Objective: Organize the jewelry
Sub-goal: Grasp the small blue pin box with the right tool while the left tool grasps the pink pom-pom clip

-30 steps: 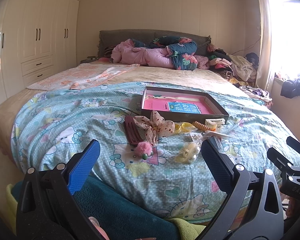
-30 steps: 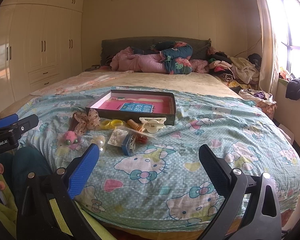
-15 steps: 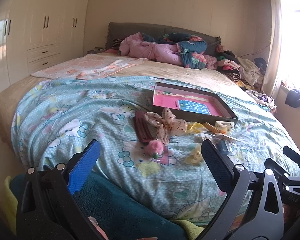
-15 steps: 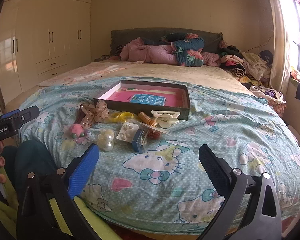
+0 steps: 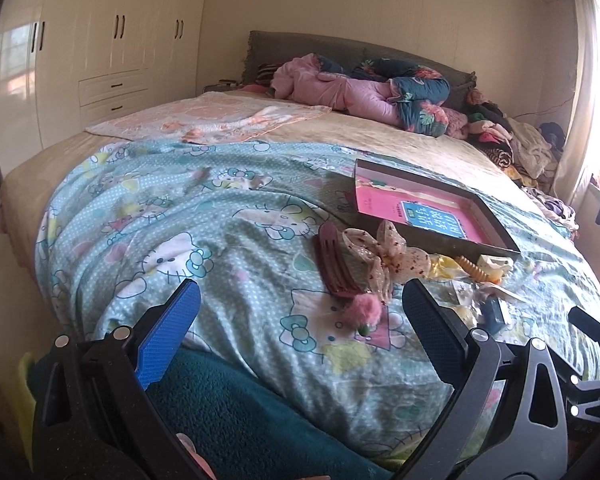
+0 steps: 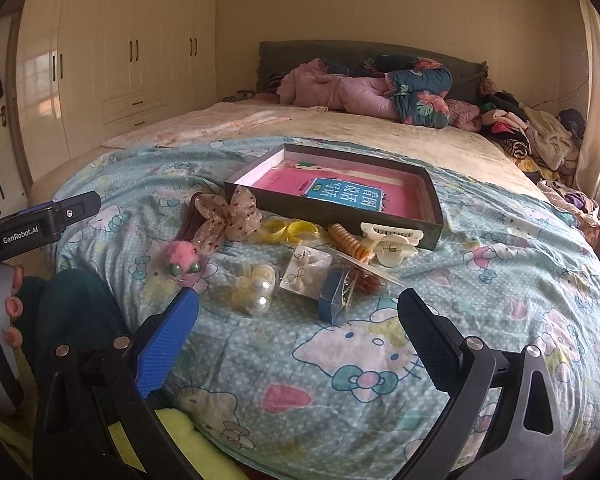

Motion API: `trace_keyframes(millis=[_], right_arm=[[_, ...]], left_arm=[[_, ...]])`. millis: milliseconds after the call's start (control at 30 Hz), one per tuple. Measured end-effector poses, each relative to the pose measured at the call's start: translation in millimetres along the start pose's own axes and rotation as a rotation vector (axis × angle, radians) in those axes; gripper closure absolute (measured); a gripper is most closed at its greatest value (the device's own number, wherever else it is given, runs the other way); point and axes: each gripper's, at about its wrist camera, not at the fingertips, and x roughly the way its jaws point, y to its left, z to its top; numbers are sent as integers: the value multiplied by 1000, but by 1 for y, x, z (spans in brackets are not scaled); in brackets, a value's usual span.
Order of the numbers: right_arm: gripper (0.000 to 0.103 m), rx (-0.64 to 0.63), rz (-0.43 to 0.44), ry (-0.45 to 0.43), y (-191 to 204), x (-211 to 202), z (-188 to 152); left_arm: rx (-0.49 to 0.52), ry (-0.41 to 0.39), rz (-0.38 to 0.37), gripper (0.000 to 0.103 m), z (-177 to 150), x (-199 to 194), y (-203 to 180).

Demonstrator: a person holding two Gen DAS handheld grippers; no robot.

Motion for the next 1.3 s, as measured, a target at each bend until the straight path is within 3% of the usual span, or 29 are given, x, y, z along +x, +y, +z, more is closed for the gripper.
trace_keyframes(millis=[200, 467, 567, 633, 900, 1100, 1133, 1300], right_arm=[[6, 14, 35, 47, 3, 28, 7], [7, 89, 17, 121, -11, 64, 5], [18, 112, -2, 134, -21, 70, 3], [20, 129, -11, 150, -29, 74, 0], [35, 206, 10, 202, -50, 92, -9], [63, 232, 26, 226, -56, 103, -10], [68, 229, 32, 224, -57, 103, -10], [75, 203, 36, 213, -56, 98, -11]], left_arm=[[24, 66, -1, 10, 6, 30, 0], [62, 178, -20, 10, 9, 72, -11], [75, 217, -70, 10, 7, 86, -20], [89, 242, -91, 11, 3, 93, -27], [101, 358, -112, 41, -10, 119, -39], [86, 415, -172, 73, -20, 126, -39], [86, 415, -179, 74, -19, 126, -40], [85, 395, -202, 80, -20, 118, -41]])
